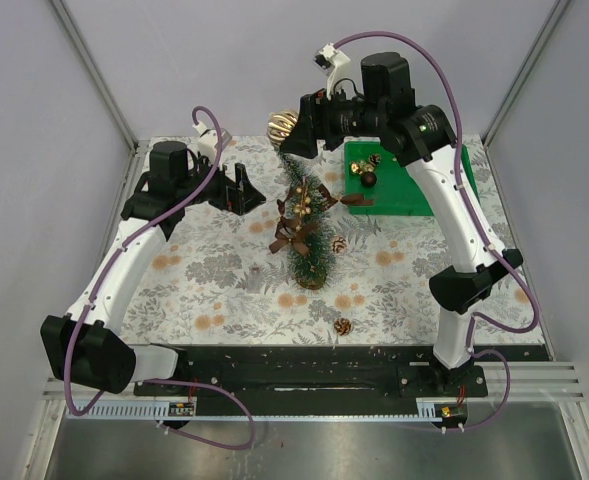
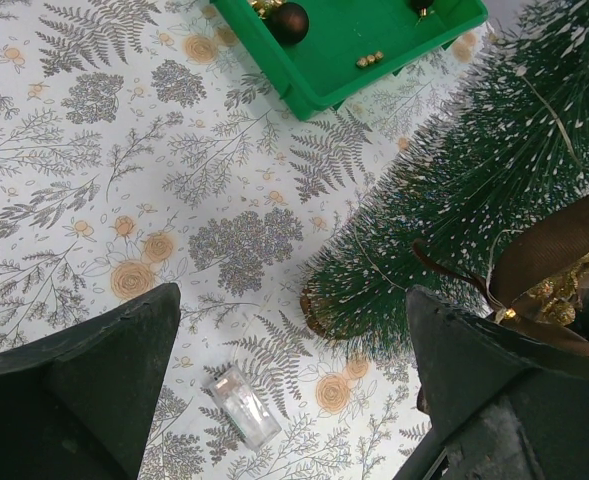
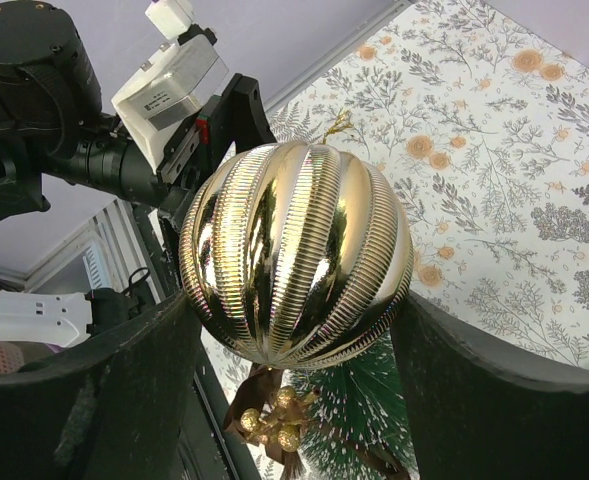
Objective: Decorate the small christmas tree
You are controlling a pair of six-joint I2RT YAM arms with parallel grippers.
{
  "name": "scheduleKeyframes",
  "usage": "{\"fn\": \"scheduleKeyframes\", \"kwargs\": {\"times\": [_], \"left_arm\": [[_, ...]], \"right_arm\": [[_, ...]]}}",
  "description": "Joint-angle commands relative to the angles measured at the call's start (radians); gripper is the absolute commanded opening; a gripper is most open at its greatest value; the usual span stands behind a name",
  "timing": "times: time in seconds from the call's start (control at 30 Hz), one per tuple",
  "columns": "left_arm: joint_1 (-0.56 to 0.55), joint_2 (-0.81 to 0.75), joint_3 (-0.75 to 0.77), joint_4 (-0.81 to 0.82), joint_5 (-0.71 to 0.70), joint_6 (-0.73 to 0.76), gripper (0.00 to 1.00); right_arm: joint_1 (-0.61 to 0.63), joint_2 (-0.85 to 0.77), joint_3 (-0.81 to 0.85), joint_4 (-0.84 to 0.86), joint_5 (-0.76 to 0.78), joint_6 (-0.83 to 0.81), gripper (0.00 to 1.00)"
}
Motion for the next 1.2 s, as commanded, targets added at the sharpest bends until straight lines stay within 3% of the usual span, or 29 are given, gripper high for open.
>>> {"fn": "scheduleKeyframes", "kwargs": {"times": [0.0,0.67,1.17], "left_arm": [[0.006,-0.003,-0.007,0.053,0.019,-0.008,0.99],[0.006,0.003,-0.001,0.063,0.026,-0.025,0.99],[-0.019,0.090,0.065,0.163,-0.031,-0.146,0.99]], "right_arm": [[0.012,-0.052,0.018,0.048,-0.020,-0.009,0.63],[0.012,-0.072,-0.014,0.048,-0.057,0.014,0.62],[0.012,-0.012,0.027,0.012,0.003,0.003,0.62]]}}
